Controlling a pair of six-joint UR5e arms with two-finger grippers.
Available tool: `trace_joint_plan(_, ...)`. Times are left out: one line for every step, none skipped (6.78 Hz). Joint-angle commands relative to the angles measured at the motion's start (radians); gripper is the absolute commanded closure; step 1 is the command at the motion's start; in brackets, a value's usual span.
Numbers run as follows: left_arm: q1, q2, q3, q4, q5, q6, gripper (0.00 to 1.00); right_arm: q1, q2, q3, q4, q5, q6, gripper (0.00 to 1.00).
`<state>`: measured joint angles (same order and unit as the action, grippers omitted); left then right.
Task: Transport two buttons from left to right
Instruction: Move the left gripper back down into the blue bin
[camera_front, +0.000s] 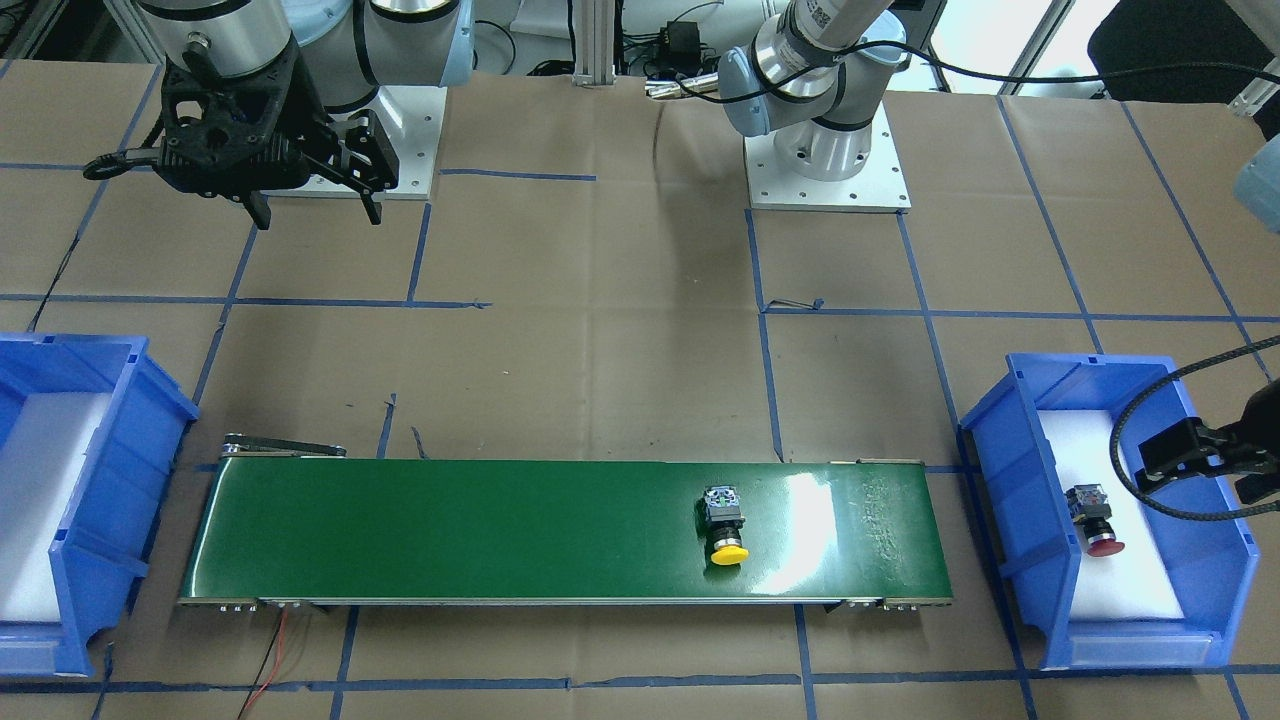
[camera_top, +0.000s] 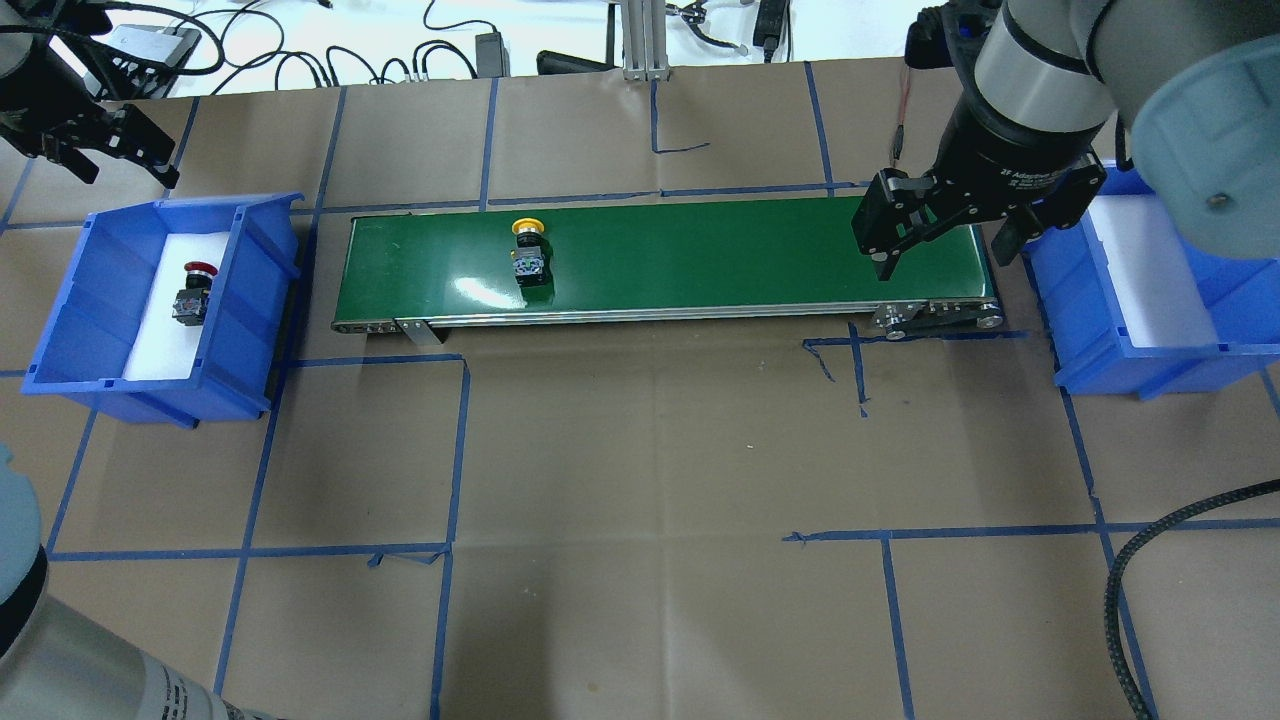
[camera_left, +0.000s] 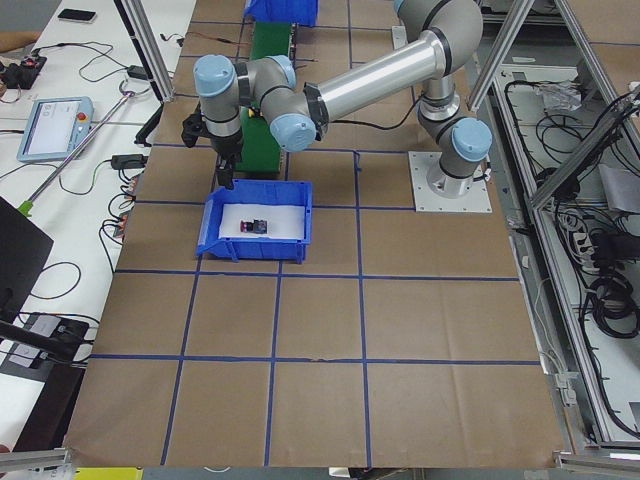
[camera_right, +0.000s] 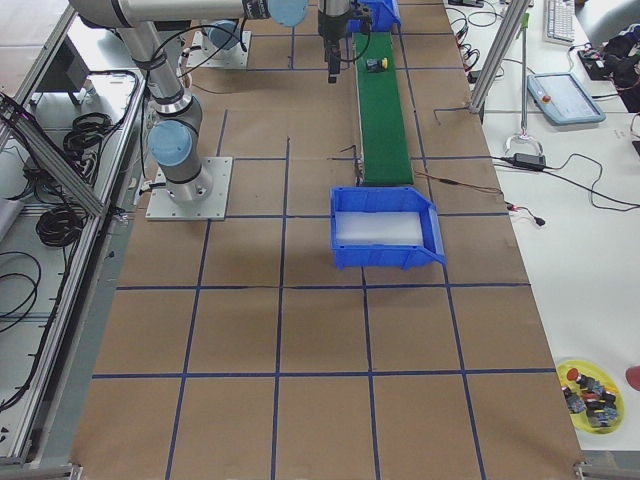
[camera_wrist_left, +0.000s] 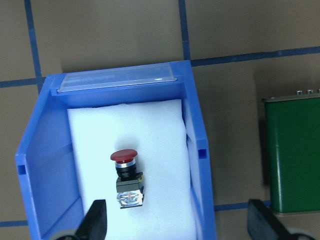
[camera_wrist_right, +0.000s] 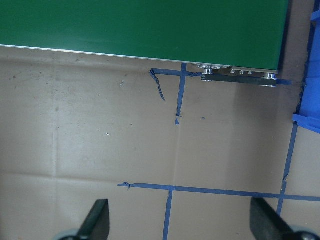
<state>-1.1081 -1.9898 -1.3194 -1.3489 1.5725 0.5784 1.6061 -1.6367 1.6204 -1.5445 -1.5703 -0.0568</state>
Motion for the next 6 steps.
trace_joint_plan(0.028,-0.026,-0.009,0.017,-0.005,0.023,0.01,0.0,0.0,0.004,-0.002,0.001,0.0,0.0)
trace_joint_plan(0.03,-0.046,-0.014,0.026,-0.003,0.021,0.01,0.0,0.0,0.004,-0.002,0.001,0.0,0.0)
trace_joint_plan(0.039,-0.053,-0.017,0.036,-0.003,0.023,0.01,0.0,0.0,0.004,-0.002,0.001,0.0,0.0)
trace_joint_plan(0.042,-0.053,-0.044,0.068,-0.003,0.021,0.01,0.0,0.0,0.004,-0.002,0.001,0.0,0.0)
trace_joint_plan(0.044,-0.052,-0.102,0.152,-0.005,0.021,0.01,0.0,0.0,0.004,-0.002,0.001,0.0,0.0)
trace_joint_plan(0.044,-0.052,-0.169,0.24,-0.005,0.02,0.01,0.0,0.0,0.004,-0.002,0.001,0.0,0.0)
